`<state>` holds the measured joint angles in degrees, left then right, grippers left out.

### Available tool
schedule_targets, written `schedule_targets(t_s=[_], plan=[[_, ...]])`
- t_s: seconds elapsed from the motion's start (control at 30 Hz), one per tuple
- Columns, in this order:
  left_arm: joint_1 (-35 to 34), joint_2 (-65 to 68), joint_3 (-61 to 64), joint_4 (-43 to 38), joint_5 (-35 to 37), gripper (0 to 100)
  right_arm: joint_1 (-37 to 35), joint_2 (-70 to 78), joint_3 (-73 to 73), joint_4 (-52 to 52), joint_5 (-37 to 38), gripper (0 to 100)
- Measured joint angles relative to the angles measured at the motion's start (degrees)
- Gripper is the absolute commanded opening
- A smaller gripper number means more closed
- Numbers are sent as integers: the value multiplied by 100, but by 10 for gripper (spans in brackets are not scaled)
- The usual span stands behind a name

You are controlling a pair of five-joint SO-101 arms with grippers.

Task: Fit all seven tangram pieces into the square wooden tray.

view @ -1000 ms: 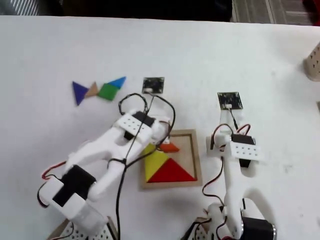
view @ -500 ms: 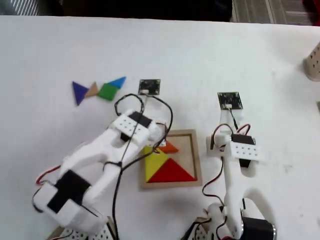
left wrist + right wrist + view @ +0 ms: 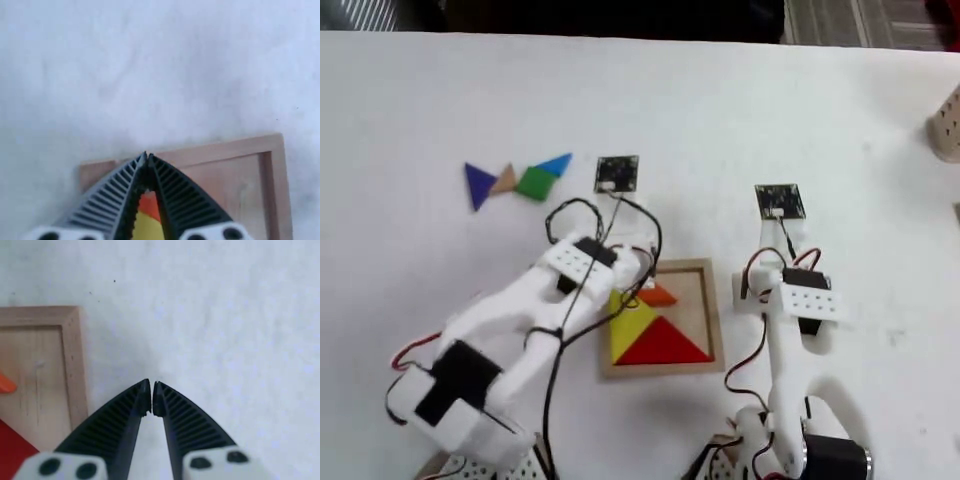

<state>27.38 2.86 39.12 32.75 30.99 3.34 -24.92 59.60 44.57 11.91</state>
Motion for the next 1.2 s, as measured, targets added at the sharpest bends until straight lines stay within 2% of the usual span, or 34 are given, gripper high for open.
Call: schedule_targets(t_s=[0.2,0.4,0.5,0.9,1.13,1.2], plan=[[132,220,-273,255,0,22,0,0,0,0,0,18],[1029,229,-193,440,0,22,9,0,0,0,0,18],[1266,220,-202,413,0,22,0,0,0,0,0,18],[1363,176,-264,475,0,20,0,0,0,0,0,18],[1538,-1046,105,501,0,23,0,0,0,0,0,18],[1697,-1345,475,246,9,23,0,0,0,0,0,18]])
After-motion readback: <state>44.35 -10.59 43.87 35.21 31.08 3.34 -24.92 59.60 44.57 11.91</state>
